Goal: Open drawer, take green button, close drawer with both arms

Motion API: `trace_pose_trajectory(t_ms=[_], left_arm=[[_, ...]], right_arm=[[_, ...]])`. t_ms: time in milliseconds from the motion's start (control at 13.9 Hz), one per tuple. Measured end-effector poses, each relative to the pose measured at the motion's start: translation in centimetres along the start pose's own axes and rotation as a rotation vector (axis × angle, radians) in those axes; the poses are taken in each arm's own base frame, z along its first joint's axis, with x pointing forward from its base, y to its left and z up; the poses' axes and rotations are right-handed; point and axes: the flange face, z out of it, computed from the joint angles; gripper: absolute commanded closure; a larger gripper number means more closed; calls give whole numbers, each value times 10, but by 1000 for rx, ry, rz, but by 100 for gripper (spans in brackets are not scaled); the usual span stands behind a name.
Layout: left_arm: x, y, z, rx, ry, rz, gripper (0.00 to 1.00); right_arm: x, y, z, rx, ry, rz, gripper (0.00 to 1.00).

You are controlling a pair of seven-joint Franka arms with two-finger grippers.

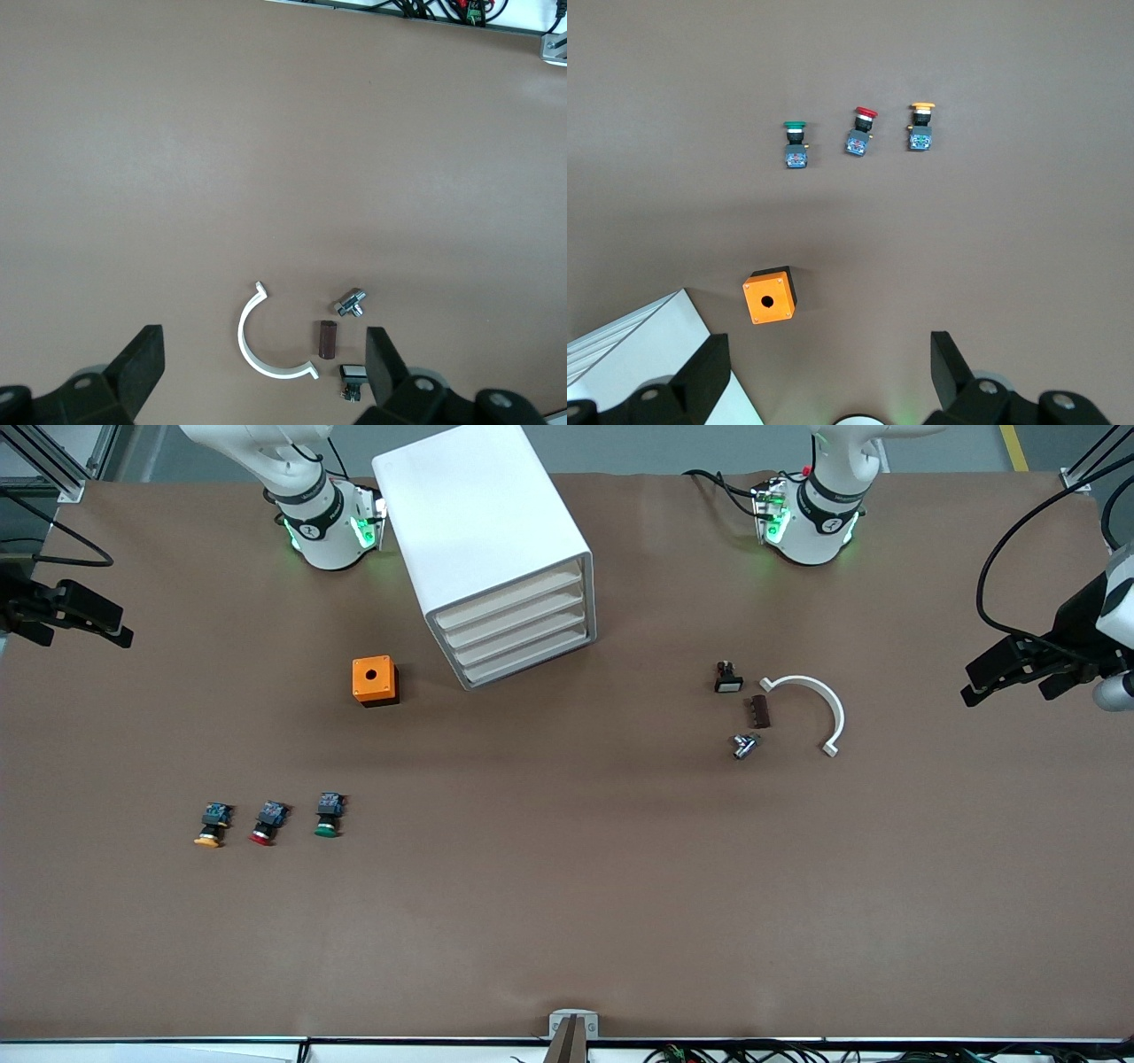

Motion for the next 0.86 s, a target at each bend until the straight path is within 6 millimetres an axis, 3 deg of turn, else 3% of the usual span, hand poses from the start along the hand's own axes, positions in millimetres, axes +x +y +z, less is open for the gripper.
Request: trace_pose_trajectory(t_ms=[360, 864], left_arm=[[1, -1, 0, 0, -1, -1, 0], [1, -2, 0, 12, 0, 40, 0]], right_arm=[[-14, 2, -5, 5, 48, 1, 0], [-13, 3, -10, 7, 81, 4, 0]])
